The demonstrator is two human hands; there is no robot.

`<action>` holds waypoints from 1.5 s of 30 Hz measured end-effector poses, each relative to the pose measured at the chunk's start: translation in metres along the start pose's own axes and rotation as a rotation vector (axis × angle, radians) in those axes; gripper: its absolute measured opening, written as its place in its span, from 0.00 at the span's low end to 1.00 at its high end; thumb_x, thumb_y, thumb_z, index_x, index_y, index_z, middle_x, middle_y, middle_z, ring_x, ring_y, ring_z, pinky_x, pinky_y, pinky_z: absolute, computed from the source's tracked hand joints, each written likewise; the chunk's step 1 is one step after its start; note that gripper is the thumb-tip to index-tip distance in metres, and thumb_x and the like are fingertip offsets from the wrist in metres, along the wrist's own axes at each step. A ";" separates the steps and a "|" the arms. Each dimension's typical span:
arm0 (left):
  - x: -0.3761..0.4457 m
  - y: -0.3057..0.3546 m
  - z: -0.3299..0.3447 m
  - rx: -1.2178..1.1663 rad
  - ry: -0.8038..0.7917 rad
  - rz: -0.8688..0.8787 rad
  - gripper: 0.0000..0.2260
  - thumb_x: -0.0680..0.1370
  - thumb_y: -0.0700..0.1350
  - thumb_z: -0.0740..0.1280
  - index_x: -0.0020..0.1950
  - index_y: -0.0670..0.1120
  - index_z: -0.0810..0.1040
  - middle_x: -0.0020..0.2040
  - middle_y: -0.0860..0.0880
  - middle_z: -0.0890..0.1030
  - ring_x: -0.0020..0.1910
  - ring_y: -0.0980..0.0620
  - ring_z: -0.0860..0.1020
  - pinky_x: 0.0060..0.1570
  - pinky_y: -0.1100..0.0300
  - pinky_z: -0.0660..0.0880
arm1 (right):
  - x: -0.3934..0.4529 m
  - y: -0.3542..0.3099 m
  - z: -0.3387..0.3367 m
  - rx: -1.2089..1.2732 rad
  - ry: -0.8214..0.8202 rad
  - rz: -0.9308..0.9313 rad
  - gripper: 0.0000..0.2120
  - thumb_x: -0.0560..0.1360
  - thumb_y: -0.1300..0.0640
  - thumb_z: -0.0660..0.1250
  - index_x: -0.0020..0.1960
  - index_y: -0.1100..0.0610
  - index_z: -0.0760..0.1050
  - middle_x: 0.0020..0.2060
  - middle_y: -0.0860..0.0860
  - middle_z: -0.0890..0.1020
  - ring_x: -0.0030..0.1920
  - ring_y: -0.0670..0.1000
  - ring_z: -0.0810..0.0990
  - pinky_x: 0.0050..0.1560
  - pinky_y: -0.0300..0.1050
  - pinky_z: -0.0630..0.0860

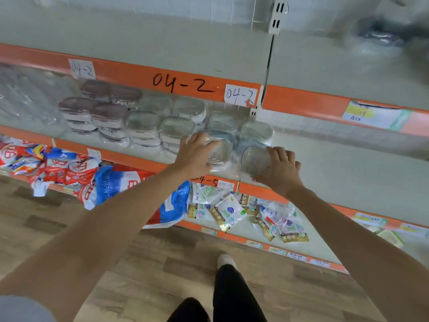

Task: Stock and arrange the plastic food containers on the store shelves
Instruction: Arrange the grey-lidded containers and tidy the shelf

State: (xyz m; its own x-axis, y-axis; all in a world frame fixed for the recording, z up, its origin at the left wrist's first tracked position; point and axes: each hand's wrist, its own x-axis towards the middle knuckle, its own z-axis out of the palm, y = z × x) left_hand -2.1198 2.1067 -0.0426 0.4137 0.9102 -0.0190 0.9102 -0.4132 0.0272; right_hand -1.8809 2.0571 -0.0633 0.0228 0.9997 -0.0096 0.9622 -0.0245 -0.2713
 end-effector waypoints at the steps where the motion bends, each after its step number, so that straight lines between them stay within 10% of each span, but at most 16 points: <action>1: 0.015 -0.001 0.008 -0.005 0.024 0.000 0.33 0.73 0.47 0.68 0.75 0.56 0.59 0.71 0.46 0.61 0.71 0.46 0.57 0.70 0.45 0.52 | 0.013 0.004 0.007 0.015 0.032 0.017 0.43 0.67 0.39 0.72 0.74 0.53 0.56 0.69 0.50 0.62 0.68 0.55 0.58 0.65 0.56 0.59; 11: 0.175 -0.014 0.070 -0.005 0.260 -0.049 0.32 0.73 0.49 0.70 0.75 0.53 0.61 0.71 0.41 0.62 0.70 0.41 0.60 0.69 0.45 0.60 | 0.150 0.049 0.058 0.039 0.327 0.159 0.40 0.65 0.36 0.71 0.67 0.56 0.62 0.63 0.54 0.68 0.63 0.58 0.64 0.59 0.56 0.63; 23: 0.206 -0.042 0.096 -0.123 0.232 0.133 0.33 0.72 0.27 0.60 0.74 0.48 0.64 0.73 0.47 0.66 0.71 0.46 0.64 0.69 0.49 0.62 | 0.206 0.062 0.070 -0.013 0.235 -0.176 0.26 0.72 0.42 0.67 0.66 0.52 0.71 0.71 0.49 0.66 0.71 0.54 0.60 0.67 0.56 0.57; 30: 0.176 -0.026 0.101 -0.030 0.421 0.206 0.16 0.73 0.31 0.63 0.60 0.39 0.77 0.54 0.42 0.74 0.57 0.44 0.71 0.57 0.51 0.69 | 0.178 0.028 0.087 -0.209 0.435 -0.469 0.15 0.71 0.67 0.64 0.57 0.63 0.78 0.49 0.61 0.78 0.50 0.62 0.75 0.49 0.56 0.68; 36: 0.135 -0.027 0.096 -0.017 0.254 0.225 0.14 0.75 0.36 0.61 0.59 0.42 0.77 0.55 0.46 0.74 0.57 0.47 0.72 0.60 0.52 0.67 | 0.145 0.002 0.088 -0.222 0.336 -0.617 0.10 0.68 0.64 0.66 0.48 0.63 0.81 0.43 0.58 0.81 0.42 0.59 0.80 0.41 0.50 0.74; 45: 0.043 -0.038 0.073 -0.032 0.064 0.186 0.14 0.77 0.42 0.58 0.60 0.44 0.76 0.54 0.48 0.77 0.56 0.50 0.74 0.60 0.57 0.68 | 0.082 -0.043 0.066 -0.254 -0.064 -0.698 0.15 0.74 0.59 0.66 0.60 0.62 0.77 0.53 0.58 0.79 0.56 0.58 0.77 0.54 0.51 0.72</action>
State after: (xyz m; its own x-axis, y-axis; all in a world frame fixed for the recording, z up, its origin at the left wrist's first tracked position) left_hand -2.1351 2.1592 -0.1172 0.5720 0.8186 0.0526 0.8167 -0.5743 0.0564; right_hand -1.9386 2.1404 -0.1163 -0.6247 0.7804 0.0256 0.7806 0.6250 -0.0042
